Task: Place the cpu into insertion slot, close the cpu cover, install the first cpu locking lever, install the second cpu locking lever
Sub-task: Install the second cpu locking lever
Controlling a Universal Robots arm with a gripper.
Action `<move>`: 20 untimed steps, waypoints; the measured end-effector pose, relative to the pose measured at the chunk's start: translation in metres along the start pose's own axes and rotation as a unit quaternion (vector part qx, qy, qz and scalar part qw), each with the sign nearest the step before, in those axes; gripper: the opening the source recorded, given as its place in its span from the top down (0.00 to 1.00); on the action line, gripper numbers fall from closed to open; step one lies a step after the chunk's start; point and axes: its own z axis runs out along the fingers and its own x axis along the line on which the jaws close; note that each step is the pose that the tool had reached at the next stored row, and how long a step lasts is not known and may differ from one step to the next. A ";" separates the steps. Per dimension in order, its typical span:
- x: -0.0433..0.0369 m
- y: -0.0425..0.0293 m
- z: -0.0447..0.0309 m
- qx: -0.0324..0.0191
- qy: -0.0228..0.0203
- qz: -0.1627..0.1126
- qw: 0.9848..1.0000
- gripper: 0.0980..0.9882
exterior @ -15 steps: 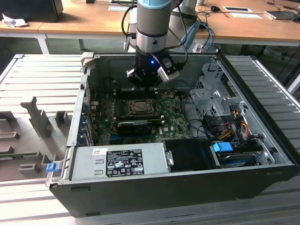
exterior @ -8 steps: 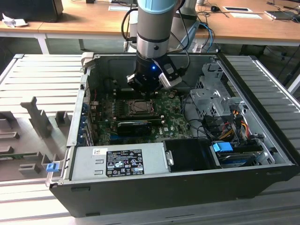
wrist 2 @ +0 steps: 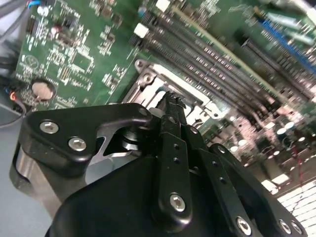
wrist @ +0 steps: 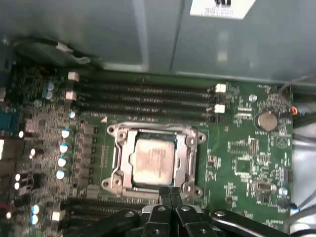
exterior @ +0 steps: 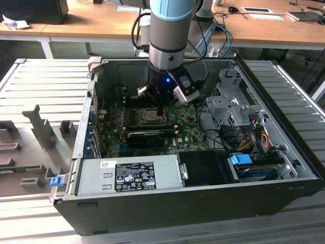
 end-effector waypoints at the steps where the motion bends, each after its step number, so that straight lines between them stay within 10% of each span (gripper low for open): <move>1: 0.0003 -0.0015 -0.0001 0.000 0.000 0.000 1.000 0.99; 20: 0.0365 -0.0141 0.0061 -0.012 0.001 -0.023 1.000 0.99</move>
